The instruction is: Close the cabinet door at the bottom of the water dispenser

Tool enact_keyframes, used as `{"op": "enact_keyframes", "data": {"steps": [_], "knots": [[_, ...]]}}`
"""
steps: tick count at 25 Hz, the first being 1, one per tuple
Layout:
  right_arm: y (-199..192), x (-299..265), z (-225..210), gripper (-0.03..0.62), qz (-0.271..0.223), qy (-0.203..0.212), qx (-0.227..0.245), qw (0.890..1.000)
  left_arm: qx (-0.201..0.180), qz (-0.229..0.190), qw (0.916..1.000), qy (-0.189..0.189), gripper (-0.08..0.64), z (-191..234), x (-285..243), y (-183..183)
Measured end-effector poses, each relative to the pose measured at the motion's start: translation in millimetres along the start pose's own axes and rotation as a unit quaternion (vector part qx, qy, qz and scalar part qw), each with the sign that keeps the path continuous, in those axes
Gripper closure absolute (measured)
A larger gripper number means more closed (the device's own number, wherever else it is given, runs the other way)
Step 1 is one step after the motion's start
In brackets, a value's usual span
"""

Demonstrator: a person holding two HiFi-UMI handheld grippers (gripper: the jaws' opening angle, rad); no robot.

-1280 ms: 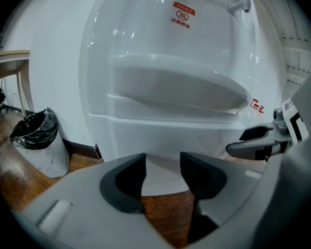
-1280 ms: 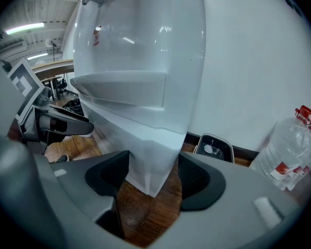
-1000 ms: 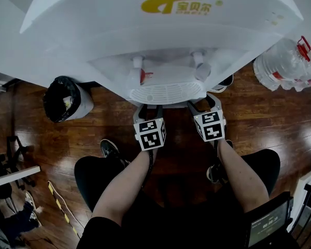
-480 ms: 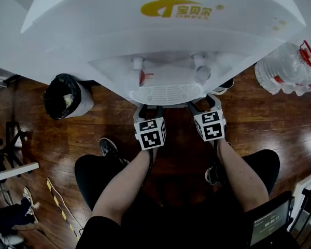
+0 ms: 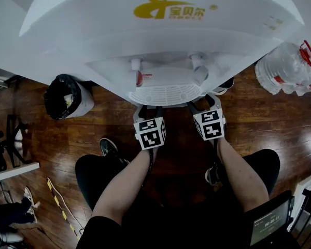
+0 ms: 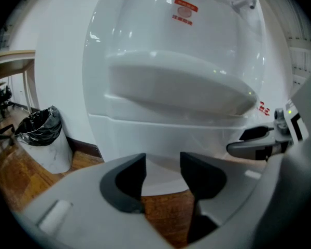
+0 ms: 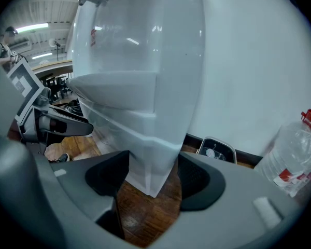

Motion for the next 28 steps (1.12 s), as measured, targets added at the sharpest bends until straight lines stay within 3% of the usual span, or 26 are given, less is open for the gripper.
{"op": "enact_keyframes", "data": {"steps": [20, 25, 28], "knots": [[1.4, -3.4, -0.6, 0.291, -0.002, -0.002, -0.003, 1.0, 0.0, -0.001, 1.0, 0.003, 0.334, -0.1, -1.1, 0.1], [2.1, -2.3, 0.3, 0.293, -0.004, -0.003, -0.007, 1.0, 0.015, 0.01, 0.9998, 0.001, 0.334, -0.4, -0.5, 1.8], [0.2, -2.5, -0.2, 0.293, -0.001, 0.0, -0.016, 1.0, 0.003, 0.007, 1.0, -0.002, 0.334, -1.0, 1.3, 1.6]]}}
Point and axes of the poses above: the fingertips, and each gripper's own axes: x backward along the fingers, z to its left, y out of its top, the point moved 5 cm from there along x, backward along the fingers, and after that the axes turned 10 degrees about y, right-handed, at the moved point
